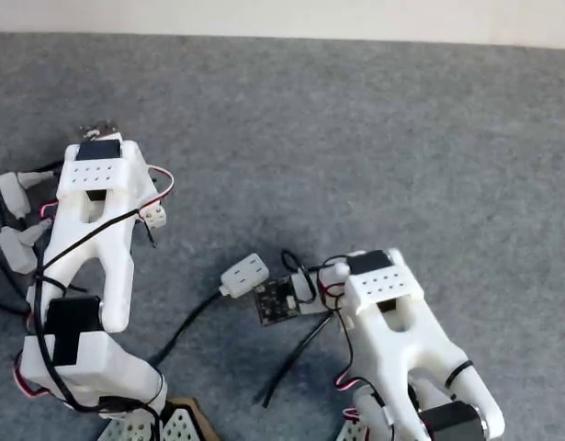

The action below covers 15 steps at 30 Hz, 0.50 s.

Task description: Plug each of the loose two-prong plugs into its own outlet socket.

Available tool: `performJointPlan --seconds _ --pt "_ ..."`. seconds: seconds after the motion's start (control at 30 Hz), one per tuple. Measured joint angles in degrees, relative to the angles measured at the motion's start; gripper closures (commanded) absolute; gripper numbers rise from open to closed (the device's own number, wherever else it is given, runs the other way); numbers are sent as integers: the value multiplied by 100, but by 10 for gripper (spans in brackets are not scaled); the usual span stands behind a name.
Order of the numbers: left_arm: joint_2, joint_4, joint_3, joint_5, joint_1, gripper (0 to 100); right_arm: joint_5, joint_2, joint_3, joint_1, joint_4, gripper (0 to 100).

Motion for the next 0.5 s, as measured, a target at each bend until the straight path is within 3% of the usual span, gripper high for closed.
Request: performJointPlan --seconds 0.3,0.43,0.5 --pt "0 0 0 0 0 853 422 -18 580 0 -422 846" --pt "0 0 0 0 0 853 440 -18 580 0 -440 997" --pt "0 0 0 0 0 853 440 -18 554 0 -448 981"
